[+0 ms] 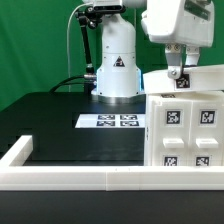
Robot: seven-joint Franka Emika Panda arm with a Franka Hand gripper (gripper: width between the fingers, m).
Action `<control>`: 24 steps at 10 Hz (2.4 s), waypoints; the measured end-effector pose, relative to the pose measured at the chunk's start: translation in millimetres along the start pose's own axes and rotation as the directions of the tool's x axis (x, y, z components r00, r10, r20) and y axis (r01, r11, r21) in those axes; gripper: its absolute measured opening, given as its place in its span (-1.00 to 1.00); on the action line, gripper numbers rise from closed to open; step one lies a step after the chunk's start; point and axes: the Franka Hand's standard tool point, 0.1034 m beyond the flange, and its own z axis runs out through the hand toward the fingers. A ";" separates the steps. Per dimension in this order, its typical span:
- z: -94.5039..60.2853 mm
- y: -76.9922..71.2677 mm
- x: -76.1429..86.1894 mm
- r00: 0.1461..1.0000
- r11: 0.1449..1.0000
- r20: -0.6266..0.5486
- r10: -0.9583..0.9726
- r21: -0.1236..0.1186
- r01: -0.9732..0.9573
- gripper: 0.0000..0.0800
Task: Assemble cabinet
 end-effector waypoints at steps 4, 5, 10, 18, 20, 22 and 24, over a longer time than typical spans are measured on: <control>-0.1 -4.6 -1.1 0.918 0.918 -0.009 0.396 0.000 -0.396 0.40; -0.4 -4.9 0.1 0.867 0.868 -0.028 0.497 0.000 -0.497 0.40; -0.1 -13.7 5.9 0.547 0.547 -0.027 0.837 0.019 -0.837 0.40; 0.6 -16.3 8.5 0.117 0.118 -0.006 0.993 0.045 -0.992 0.40; 0.4 -25.3 8.3 -0.126 -0.126 0.016 0.992 0.054 -0.991 0.40; 0.2 -27.6 9.7 -0.297 -0.299 0.034 0.954 0.059 -0.953 0.40; 0.4 -27.4 10.2 -0.466 -0.469 0.061 0.883 0.063 -0.881 0.40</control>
Offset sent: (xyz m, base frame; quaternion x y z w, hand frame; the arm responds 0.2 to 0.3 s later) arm -0.0127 -0.0009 -0.0031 0.0018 0.0214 0.2758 0.9610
